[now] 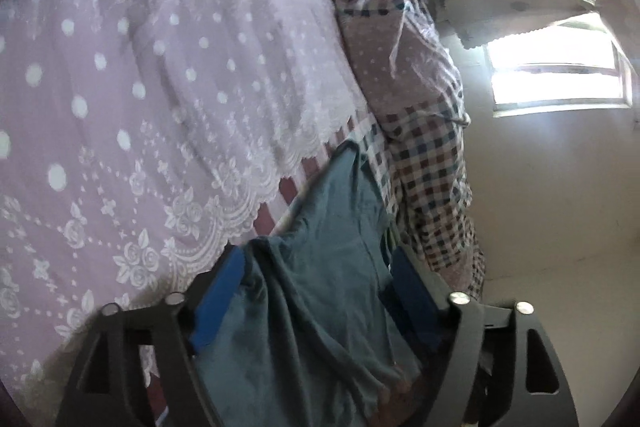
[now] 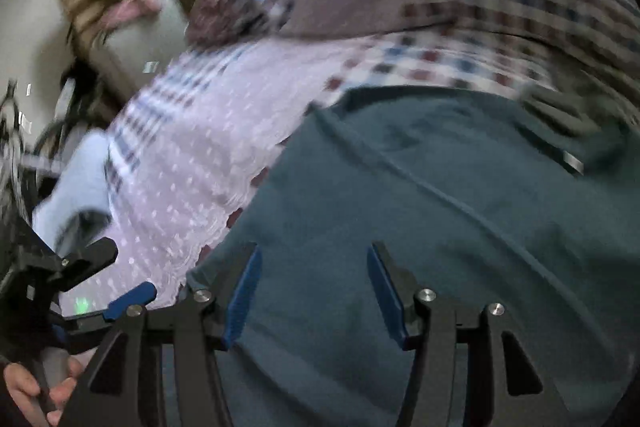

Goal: Fold clothes

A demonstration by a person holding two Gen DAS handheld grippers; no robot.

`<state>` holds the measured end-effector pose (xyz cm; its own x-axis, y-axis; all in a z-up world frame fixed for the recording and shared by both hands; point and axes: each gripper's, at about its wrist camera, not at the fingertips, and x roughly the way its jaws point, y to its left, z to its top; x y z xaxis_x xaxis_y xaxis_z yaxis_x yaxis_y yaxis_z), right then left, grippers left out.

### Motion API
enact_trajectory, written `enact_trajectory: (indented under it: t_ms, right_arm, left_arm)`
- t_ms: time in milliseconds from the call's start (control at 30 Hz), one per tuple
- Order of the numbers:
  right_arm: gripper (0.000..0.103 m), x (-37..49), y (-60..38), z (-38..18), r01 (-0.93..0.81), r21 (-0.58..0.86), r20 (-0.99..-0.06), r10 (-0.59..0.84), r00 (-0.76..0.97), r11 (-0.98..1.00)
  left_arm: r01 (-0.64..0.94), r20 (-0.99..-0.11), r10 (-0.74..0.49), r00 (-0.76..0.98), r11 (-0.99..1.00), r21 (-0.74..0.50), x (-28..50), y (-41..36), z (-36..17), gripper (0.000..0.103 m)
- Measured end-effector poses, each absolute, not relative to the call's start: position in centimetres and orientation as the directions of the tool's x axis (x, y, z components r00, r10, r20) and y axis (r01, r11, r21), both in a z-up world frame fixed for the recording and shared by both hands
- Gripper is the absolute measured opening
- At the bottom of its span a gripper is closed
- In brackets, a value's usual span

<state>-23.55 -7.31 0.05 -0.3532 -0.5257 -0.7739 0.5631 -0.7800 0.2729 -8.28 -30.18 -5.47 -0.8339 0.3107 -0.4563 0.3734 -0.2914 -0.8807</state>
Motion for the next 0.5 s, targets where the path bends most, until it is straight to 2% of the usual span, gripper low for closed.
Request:
enact_trajectory:
  t_ms: [100,367,433,500]
  right_arm:
    - [0.058,-21.5,-3.8,2.4,0.524,0.323,-0.713,-0.567,-0.412,-0.788]
    - [0.059,-11.9,7.1,11.2,0.472,0.296,-0.532,-0.554,-0.641,-0.831]
    - [0.063,-9.3,10.6,13.3,0.448,0.287,-0.484,-0.531,-0.695,-0.847]
    - [0.072,-6.9,14.3,14.9,0.416,0.283,-0.438,-0.503,-0.745,-0.864]
  left_arm:
    - [0.340,-0.433,0.285,-0.855,-0.323,-0.884,-7.9,-30.1,-3.8,0.083]
    - [0.186,-0.387,0.278,-0.879,-0.547,-0.816,-7.5,-26.7,3.1,0.084]
    - [0.138,-0.384,0.286,-0.878,-0.616,-0.776,-7.4,-25.1,5.0,0.084]
    - [0.089,-0.373,0.298,-0.879,-0.665,-0.741,-7.3,-23.5,6.7,0.084]
